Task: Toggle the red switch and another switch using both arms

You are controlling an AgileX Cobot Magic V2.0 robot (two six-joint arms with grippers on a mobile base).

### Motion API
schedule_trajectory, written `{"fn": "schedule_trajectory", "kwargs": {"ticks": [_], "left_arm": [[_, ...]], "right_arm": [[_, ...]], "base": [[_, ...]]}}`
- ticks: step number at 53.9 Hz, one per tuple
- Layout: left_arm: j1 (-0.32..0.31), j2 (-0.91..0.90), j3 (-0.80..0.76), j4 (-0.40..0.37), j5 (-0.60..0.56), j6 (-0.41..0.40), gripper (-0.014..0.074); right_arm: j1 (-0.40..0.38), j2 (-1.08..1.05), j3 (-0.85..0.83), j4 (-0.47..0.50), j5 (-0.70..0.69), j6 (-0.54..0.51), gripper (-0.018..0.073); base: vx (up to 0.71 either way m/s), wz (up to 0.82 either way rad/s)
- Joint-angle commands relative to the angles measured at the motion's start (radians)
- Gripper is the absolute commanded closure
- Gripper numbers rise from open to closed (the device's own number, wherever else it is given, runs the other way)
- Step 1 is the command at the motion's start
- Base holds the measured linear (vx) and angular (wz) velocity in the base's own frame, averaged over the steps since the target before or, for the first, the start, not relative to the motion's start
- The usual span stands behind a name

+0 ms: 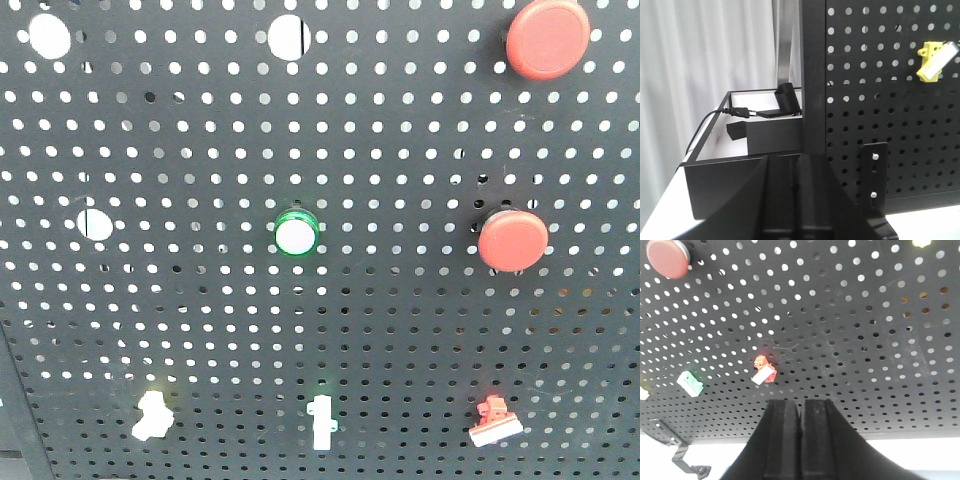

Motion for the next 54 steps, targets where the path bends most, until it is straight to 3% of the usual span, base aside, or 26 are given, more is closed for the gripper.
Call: {"fn": "schedule_trajectory", "kwargs": {"ticks": [1,18,22,31,35,40,44,54], "left_arm": [[0.002,-0.020,0.020,0.000,-0.073,-0.006,0.0594],[0.002,-0.020,0.020,0.000,-0.073,-0.006,0.0594],[0.002,-0.020,0.020,0.000,-0.073,-0.006,0.0594],[0.002,-0.019,0.020,0.000,-0.073,-0.006,0.0594],[0.002,-0.019,0.020,0.000,-0.073,-0.006,0.0594],[0.002,-0.019,0.020,0.000,-0.073,-0.006,0.0594],[0.002,-0.019,0.020,0.000,-0.073,-0.006,0.0594],[0.002,-0.019,0.020,0.000,-0.073,-0.006,0.0594]], "right_arm": [[-0.003,0.017,-0.030,-0.010,-0.085,0.000,0.0566],[-0.003,0.017,-0.030,-0.010,-0.085,0.000,0.0566],[-0.003,0.017,-0.020,-0.048,-0.099,-0.072,0.0566],[-0.003,0.017,0.276,0.005,-0.488,-0.393,0.0566],[-0.010,0.017,0.437,0.049,-0.672,-0.470,0.0566],[-0.059,0.017,0.609,0.096,-0.869,-0.467,0.0566],[-0.129,0.012,0.696,0.099,-0.949,-0.439,0.0566],[-0.327,-0.118,0.784,0.049,-0.942,-0.396,0.0566]], "base": [[0.00,0.00],[0.00,0.00],[0.00,0.00],[0.00,0.00],[0.00,0.00],[0.00,0.00],[0.00,0.00],[0.00,0.00]]}}
